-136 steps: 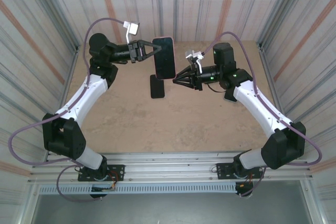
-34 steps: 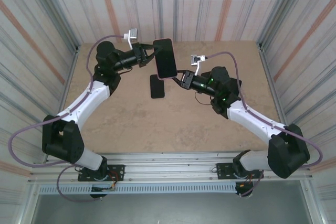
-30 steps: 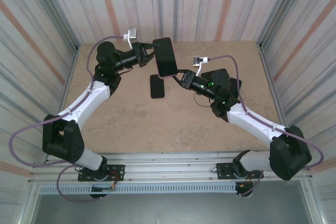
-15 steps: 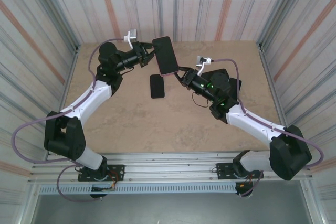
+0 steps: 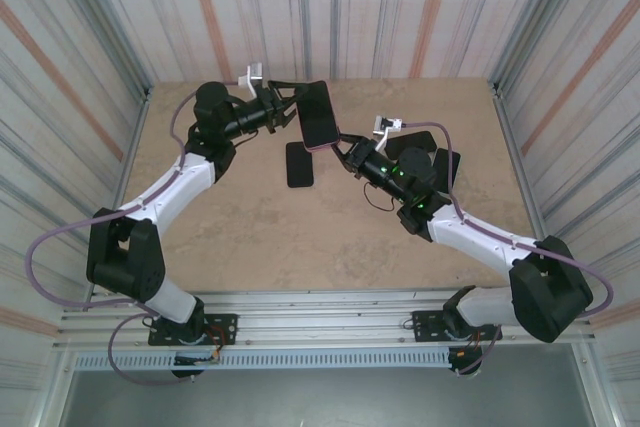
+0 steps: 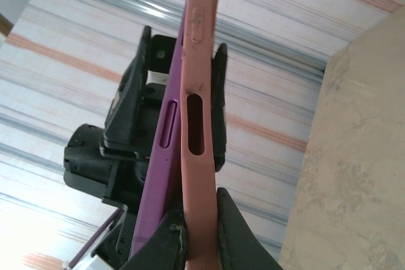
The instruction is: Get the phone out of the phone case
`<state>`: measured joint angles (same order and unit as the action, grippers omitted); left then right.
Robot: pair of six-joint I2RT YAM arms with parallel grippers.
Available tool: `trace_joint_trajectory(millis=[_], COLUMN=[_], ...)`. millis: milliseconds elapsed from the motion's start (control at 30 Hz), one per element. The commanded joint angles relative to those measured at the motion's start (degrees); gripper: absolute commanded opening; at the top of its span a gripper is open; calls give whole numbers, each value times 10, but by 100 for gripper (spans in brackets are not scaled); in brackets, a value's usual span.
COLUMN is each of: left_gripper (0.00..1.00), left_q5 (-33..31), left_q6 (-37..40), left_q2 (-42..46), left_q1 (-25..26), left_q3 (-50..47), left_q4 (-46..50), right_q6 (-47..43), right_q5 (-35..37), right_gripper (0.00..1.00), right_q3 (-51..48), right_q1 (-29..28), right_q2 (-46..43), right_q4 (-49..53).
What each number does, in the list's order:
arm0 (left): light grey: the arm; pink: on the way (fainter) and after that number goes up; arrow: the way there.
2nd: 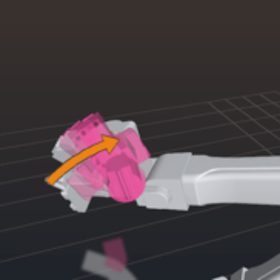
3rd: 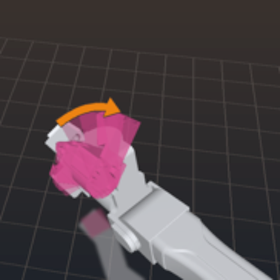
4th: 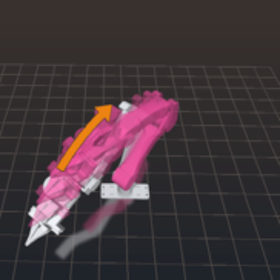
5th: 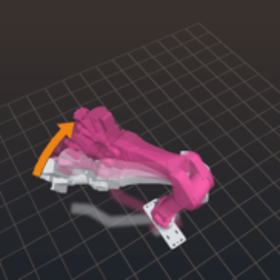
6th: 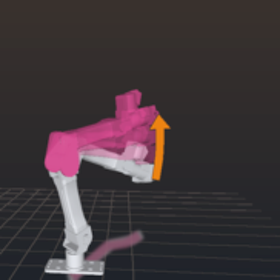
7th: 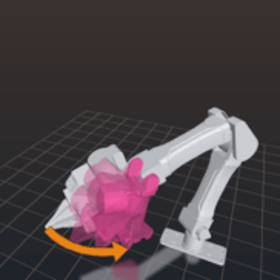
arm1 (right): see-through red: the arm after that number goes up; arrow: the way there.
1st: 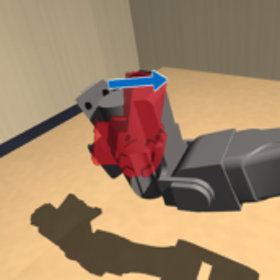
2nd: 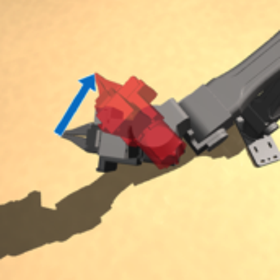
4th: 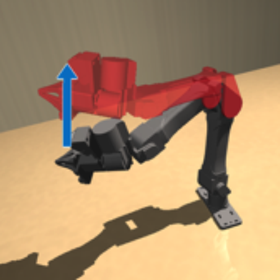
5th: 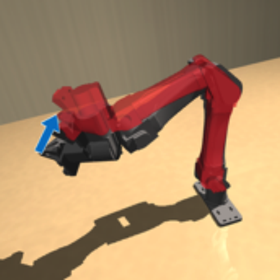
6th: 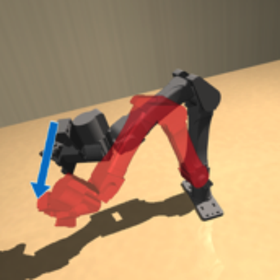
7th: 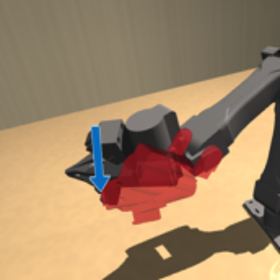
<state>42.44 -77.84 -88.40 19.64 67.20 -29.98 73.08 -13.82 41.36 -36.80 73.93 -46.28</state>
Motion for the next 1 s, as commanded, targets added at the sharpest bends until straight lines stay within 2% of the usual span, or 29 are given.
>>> trace_joint_trajectory(millis=[0, 400, 633, 800, 967], left_gripper=[55, 71, 71, 68, 64], left_q5=[-26, -52, -110, -166, -198], left_q6=[32, 37, 7, -48, -87], left_q2=[14, 47, 124, 157, 147], left_q1=[3, 3, 26, 54, 85], left_q3=[-6, -16, -65, -89, -73], left_q4=[59, 105, 166, 160, 126], right_q6=[12, 17, 19, 22, 19], right_q5=[32, 34, 44, 60, 62], right_gripper=[0, 0, 0, 0, 0], right_q3=[0, 21, 55, 69, 79], right_q1=[-2, 28, 32, 29, 21], right_q2=[4, 47, 103, 135, 155], right_q4=[-58, -98, -148, -181, -195])
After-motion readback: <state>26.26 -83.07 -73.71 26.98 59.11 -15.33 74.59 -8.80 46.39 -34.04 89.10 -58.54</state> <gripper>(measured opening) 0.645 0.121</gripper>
